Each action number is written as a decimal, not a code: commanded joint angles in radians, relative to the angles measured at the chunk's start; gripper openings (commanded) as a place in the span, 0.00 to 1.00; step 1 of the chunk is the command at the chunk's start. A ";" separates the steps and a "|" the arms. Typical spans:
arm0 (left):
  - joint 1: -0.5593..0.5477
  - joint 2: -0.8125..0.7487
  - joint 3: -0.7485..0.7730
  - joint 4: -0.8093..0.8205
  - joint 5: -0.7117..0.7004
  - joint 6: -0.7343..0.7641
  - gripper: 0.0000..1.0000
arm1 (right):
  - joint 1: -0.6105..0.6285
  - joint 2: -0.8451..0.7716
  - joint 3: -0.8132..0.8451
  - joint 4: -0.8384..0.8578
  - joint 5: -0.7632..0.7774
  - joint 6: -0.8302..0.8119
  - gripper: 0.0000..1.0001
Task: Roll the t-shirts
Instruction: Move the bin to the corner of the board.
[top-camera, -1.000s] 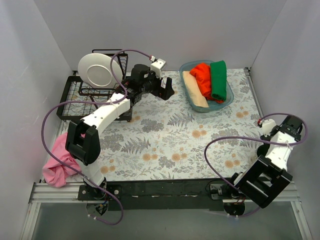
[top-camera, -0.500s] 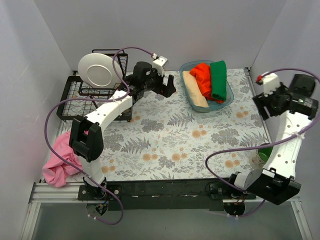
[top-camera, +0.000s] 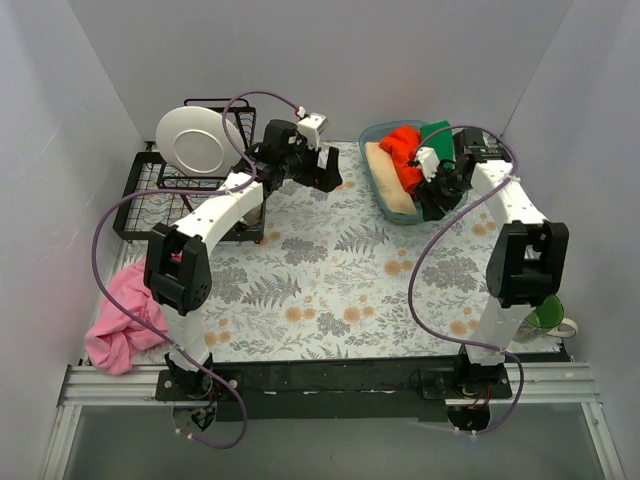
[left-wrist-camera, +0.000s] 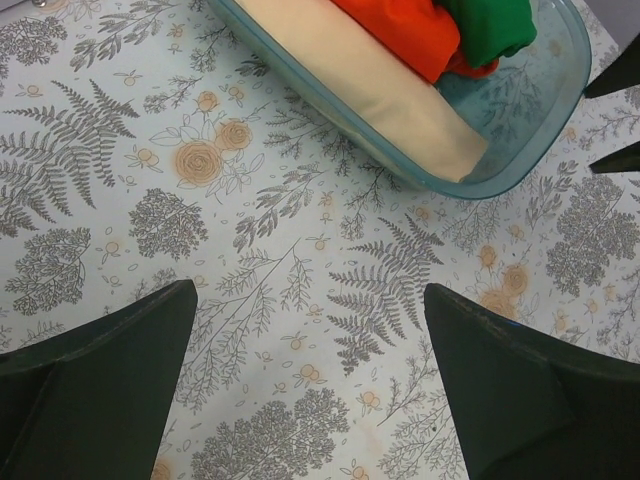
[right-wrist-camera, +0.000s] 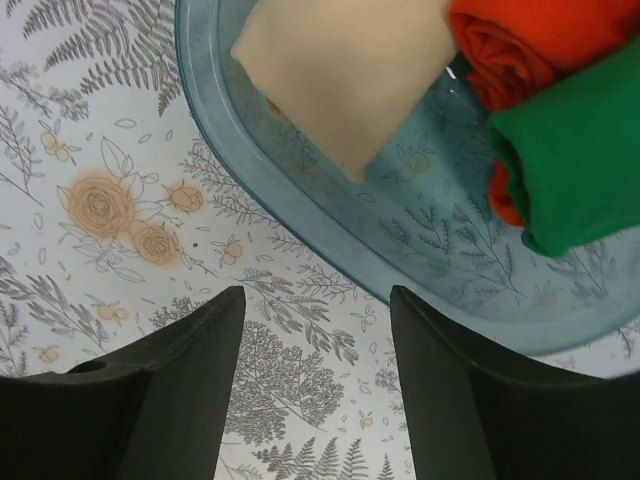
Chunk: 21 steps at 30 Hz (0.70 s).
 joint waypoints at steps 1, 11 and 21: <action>0.001 -0.113 -0.032 -0.021 -0.016 -0.016 0.98 | 0.015 0.083 0.091 -0.073 -0.050 -0.187 0.67; 0.001 -0.095 -0.020 -0.010 0.002 0.006 0.98 | 0.047 0.269 0.163 -0.021 0.069 -0.342 0.40; 0.001 -0.103 -0.023 -0.010 -0.010 0.020 0.98 | 0.020 0.189 -0.007 0.115 0.183 -0.475 0.12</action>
